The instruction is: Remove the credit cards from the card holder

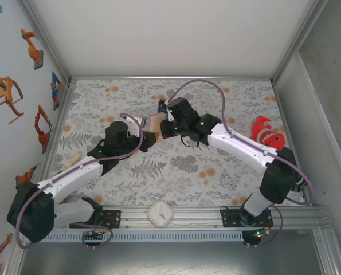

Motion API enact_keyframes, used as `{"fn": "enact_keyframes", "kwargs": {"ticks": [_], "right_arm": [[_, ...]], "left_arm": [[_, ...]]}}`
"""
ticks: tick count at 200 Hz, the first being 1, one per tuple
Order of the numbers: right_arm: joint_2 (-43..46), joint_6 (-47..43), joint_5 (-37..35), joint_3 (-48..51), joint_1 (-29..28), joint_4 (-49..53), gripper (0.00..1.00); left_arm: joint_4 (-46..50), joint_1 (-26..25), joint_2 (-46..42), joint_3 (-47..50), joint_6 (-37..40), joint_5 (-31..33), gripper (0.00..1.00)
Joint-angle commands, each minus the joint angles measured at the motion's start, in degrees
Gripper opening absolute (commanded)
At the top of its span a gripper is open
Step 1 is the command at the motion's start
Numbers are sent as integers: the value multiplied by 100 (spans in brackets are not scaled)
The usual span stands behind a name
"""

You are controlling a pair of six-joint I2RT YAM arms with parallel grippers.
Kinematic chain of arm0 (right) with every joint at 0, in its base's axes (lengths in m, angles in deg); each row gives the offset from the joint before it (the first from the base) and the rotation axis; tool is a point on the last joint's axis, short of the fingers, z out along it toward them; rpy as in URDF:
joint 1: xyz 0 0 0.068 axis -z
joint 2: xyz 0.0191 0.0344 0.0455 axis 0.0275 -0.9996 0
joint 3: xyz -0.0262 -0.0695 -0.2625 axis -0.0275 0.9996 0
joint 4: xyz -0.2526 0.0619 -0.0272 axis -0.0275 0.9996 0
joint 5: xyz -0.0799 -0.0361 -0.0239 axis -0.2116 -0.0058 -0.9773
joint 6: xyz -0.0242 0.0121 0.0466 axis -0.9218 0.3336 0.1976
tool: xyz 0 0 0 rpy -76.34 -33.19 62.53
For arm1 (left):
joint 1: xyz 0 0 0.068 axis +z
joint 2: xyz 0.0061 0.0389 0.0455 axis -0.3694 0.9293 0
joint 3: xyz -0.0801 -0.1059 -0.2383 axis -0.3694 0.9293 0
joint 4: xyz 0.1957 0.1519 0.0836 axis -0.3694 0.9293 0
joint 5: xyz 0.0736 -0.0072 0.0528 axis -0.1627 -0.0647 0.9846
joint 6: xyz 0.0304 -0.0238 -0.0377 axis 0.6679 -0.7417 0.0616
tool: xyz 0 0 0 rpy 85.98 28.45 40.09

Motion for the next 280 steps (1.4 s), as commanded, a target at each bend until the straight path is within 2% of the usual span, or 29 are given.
{"fn": "enact_keyframes", "kwargs": {"ticks": [1, 61, 101, 133, 162, 220, 250, 280], "right_arm": [[289, -93, -437, 217, 126, 164, 0], [837, -238, 147, 767, 364, -281, 0], [1240, -369, 244, 1119, 595, -425, 0], [1581, -319, 1091, 1651, 996, -1136, 33], [1791, -412, 1648, 1948, 1102, -1727, 50], [2169, -523, 2531, 2282, 1216, -2298, 71], [2323, -546, 2810, 2402, 1261, -2441, 81], [2246, -619, 2848, 2427, 1270, -2358, 80]], "left_arm": [[-350, -7, -141, -126, -2, -63, 0], [-271, 43, -236, -98, 93, -233, 0], [-83, 73, -288, -200, 286, -516, 0], [-101, 81, -382, -235, 357, -861, 0], [-169, 92, -458, -212, 320, -1210, 0], [-175, 221, -583, -255, 379, -2186, 0], [-96, 227, -652, -292, 363, -2292, 0], [-455, 217, -769, -171, 235, -2573, 0]]}}
